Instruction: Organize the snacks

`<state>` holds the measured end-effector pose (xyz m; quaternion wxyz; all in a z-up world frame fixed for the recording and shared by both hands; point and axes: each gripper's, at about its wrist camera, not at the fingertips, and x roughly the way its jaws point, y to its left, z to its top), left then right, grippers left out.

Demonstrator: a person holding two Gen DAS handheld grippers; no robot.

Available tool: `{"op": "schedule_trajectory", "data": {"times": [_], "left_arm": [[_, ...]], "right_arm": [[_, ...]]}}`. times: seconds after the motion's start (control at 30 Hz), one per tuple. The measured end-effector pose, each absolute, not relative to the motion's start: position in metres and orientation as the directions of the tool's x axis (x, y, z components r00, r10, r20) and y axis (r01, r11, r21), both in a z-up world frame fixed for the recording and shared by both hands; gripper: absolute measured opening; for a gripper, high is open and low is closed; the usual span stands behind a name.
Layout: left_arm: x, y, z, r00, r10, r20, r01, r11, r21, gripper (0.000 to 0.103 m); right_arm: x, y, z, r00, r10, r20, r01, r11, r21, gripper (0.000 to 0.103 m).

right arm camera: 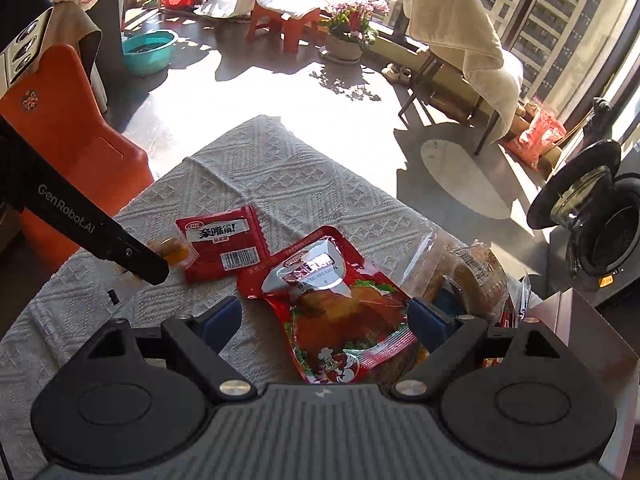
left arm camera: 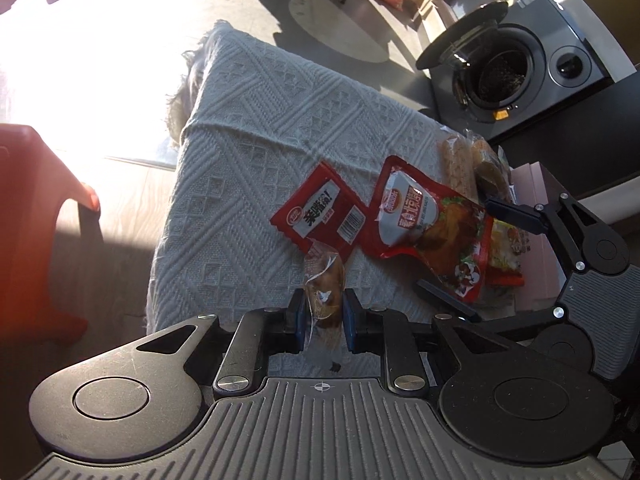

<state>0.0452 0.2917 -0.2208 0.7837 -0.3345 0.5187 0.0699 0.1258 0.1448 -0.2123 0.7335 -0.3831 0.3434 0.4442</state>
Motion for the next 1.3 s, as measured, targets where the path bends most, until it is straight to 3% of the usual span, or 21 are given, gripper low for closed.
{"op": "schedule_trajectory", "data": {"times": [0.07,0.17,0.2,0.23,0.33,0.37,0.47,0.5,0.67,1.03,1.3], "left_arm": [[0.042,0.293,-0.220,0.449,-0.237,-0.862,-0.458,0.767,-0.450,0.022],[0.039,0.295,-0.222,0.445,-0.239,-0.863,-0.463,0.764,-0.450,0.022],[0.038,0.295,-0.223,0.444,-0.239,-0.863,-0.466,0.761,-0.451,0.022],[0.037,0.295,-0.223,0.445,-0.240,-0.863,-0.469,0.759,-0.452,0.022],[0.035,0.296,-0.222,0.449,-0.240,-0.861,-0.473,0.753,-0.457,0.022],[0.034,0.296,-0.222,0.452,-0.239,-0.859,-0.474,0.752,-0.459,0.022],[0.034,0.295,-0.221,0.455,-0.240,-0.857,-0.476,0.748,-0.462,0.022],[0.035,0.294,-0.221,0.455,-0.240,-0.858,-0.475,0.749,-0.461,0.022],[0.039,0.275,-0.220,0.443,-0.267,-0.856,-0.460,0.752,-0.473,0.022],[0.055,0.160,-0.221,0.367,-0.374,-0.852,-0.331,0.803,-0.495,0.022],[0.067,0.075,-0.205,0.323,-0.409,-0.854,-0.221,0.845,-0.488,0.022]], "right_arm": [[0.129,0.157,-0.227,0.364,0.370,-0.855,-0.931,0.176,-0.320,0.090],[0.146,0.175,-0.245,0.356,0.314,-0.880,-0.934,0.138,-0.329,0.090],[0.160,0.182,-0.249,0.328,0.297,-0.897,-0.942,0.179,-0.285,0.092],[0.173,0.186,-0.250,0.299,0.291,-0.909,-0.943,0.237,-0.234,0.103],[0.207,0.190,-0.256,0.144,0.264,-0.954,-0.921,0.388,-0.032,0.102],[0.212,0.188,-0.256,0.114,0.268,-0.957,-0.903,0.431,0.013,0.099],[0.203,0.173,-0.243,0.094,0.304,-0.948,-0.874,0.482,0.068,0.078],[0.195,0.165,-0.237,0.085,0.314,-0.946,-0.867,0.491,0.085,0.063],[0.157,0.112,-0.221,0.021,0.318,-0.948,-0.759,0.622,0.192,0.056],[0.093,-0.062,-0.194,0.271,0.159,-0.949,-0.430,0.902,0.028,0.054],[0.098,-0.139,-0.207,0.342,0.076,-0.937,-0.316,0.948,-0.039,0.054]]}}
